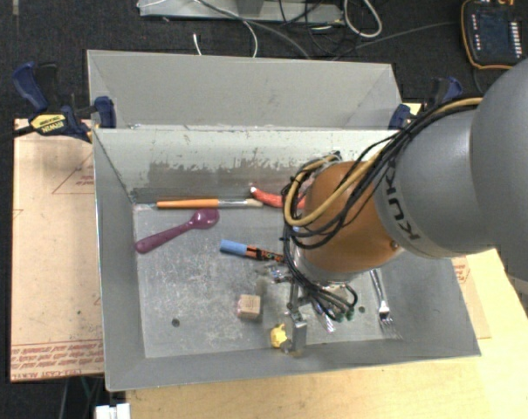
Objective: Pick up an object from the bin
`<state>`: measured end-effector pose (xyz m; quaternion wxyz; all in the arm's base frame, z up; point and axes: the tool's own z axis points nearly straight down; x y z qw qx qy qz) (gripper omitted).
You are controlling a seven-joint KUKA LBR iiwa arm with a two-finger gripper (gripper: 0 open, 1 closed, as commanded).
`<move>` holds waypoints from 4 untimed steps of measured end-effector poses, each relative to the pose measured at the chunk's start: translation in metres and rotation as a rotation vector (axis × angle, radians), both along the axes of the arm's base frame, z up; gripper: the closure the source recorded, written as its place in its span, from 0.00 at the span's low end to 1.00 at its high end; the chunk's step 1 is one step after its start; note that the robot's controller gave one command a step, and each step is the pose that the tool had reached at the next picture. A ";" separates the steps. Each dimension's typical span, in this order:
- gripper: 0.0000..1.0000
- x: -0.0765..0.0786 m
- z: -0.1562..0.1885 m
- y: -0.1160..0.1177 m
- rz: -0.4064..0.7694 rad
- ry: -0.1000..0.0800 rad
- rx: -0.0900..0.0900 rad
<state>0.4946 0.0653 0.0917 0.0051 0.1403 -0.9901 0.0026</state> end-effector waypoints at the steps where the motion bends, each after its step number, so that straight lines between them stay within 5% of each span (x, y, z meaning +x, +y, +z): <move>1: 0.00 0.068 0.012 0.079 -0.033 -0.035 0.020; 2: 0.00 0.062 0.006 0.061 0.003 -0.026 0.016; 3: 1.00 0.046 -0.019 0.075 0.218 -0.038 0.018; 4: 1.00 0.046 -0.019 0.076 0.218 -0.038 0.018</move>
Offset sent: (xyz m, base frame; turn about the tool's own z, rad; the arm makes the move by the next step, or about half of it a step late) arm 0.0451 -0.0072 -0.0150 -0.0885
